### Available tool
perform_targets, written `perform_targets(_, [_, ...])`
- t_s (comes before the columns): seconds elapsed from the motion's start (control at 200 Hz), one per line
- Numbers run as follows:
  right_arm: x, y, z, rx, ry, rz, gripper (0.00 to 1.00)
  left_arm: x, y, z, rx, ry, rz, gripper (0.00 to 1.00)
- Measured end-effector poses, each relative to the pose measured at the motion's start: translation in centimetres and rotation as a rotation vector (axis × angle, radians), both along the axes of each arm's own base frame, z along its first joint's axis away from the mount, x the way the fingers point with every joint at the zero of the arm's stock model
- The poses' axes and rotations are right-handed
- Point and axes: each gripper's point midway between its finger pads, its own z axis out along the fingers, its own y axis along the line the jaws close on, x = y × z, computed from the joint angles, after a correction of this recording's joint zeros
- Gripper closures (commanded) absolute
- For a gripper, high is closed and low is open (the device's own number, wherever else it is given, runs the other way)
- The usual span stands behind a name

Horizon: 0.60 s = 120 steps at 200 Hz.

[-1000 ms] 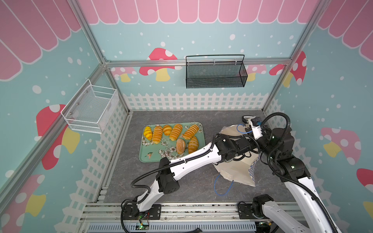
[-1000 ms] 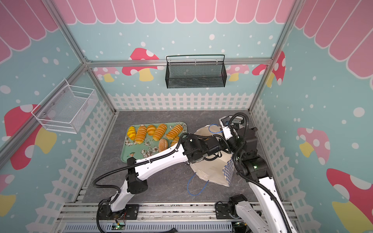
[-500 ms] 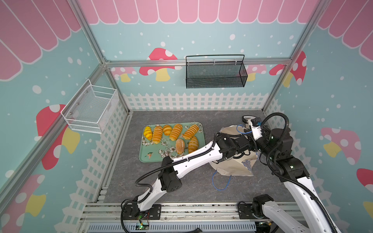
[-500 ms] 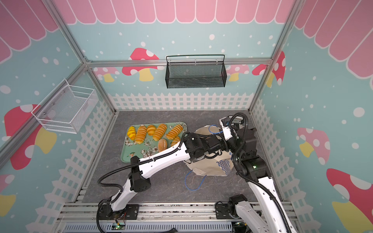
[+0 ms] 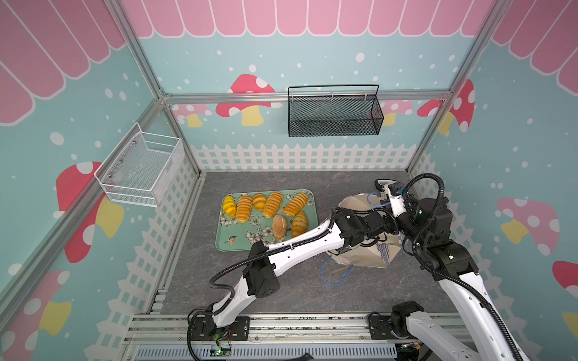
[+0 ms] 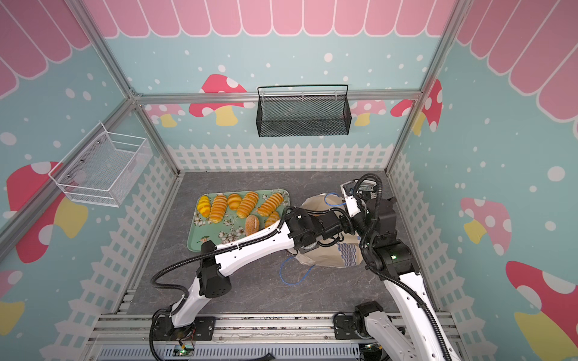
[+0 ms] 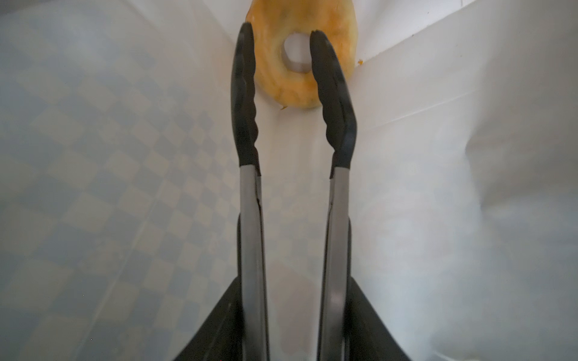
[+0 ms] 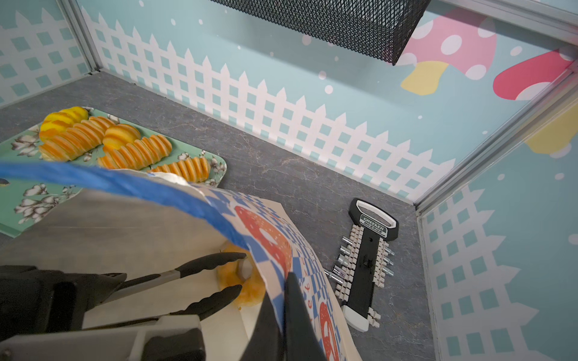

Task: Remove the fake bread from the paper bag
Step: 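Lower the open left tongs deeper into the bag around the ring bread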

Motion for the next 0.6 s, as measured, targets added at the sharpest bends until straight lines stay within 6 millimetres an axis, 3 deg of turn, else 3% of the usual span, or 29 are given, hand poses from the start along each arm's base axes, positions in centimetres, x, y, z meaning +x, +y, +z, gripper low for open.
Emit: perform_targets(0.6, [0.1,-0.7,2.3,0.001,-0.018,-0.046,1.00,-1.7,1.2,0.0,-0.194,0.006,0.018,0.55])
